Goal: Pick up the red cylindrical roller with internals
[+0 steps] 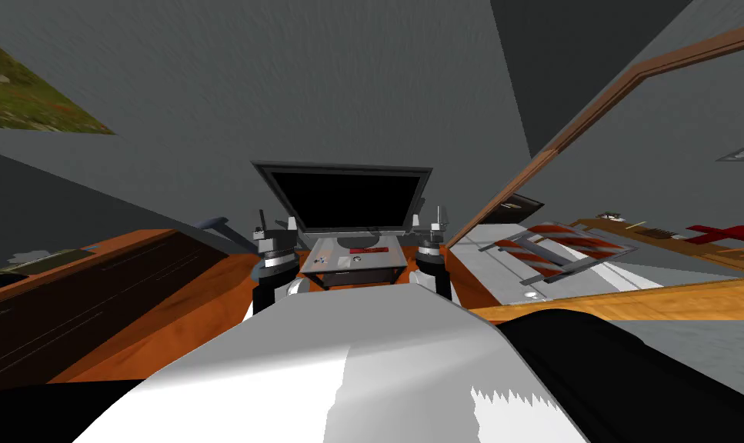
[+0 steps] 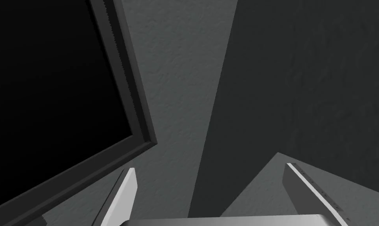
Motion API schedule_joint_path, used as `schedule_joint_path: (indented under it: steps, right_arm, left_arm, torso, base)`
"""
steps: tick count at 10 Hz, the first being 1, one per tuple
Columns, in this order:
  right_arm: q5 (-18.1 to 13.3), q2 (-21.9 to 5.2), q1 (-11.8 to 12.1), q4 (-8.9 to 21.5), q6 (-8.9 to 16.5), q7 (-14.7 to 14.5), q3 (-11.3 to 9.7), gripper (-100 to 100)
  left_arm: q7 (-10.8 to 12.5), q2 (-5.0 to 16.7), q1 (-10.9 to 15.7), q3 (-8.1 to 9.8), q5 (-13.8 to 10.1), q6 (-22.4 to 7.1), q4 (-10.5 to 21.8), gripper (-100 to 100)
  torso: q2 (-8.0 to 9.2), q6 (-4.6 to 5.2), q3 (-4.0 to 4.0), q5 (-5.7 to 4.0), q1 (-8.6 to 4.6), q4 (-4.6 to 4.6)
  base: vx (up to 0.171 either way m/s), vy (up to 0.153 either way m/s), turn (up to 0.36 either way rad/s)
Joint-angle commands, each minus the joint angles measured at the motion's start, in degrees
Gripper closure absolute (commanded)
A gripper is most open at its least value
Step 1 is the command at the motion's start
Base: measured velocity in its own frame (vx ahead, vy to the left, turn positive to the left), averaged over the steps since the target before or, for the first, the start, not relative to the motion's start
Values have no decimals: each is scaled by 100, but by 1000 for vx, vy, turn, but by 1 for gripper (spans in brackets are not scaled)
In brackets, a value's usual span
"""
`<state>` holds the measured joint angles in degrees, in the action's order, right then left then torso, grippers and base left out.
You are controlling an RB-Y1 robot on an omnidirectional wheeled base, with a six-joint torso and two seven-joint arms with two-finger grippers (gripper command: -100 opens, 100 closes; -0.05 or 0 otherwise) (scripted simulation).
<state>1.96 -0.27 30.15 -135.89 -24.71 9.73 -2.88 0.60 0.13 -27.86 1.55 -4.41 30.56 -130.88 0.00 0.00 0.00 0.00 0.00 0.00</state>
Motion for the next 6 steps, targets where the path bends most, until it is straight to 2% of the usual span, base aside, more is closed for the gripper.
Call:
schedule_joint_path:
  steps: [1,3,6]
  right_arm:
    - [-115,-275,21,128,36,0,-45,-100]
    - [-284,-569,48,323,87,0,-115,-100]
    - [-660,-1067,105,767,195,0,-270,-100]
  left_arm:
    - [0,0,0,0,0,0,0,0]
    - [0,0,1,0,0,0,0,0]
    - [0,0,1,0,0,0,0,0]
  torso:
    - [0,0,0,0,0,0]
    - [7,-3,4,0,-1,1]
    - [11,-2,6,0,-2,2]
  base:
    - [-12,5,124]
    - [-24,1,188]
    - [-31,4,228]
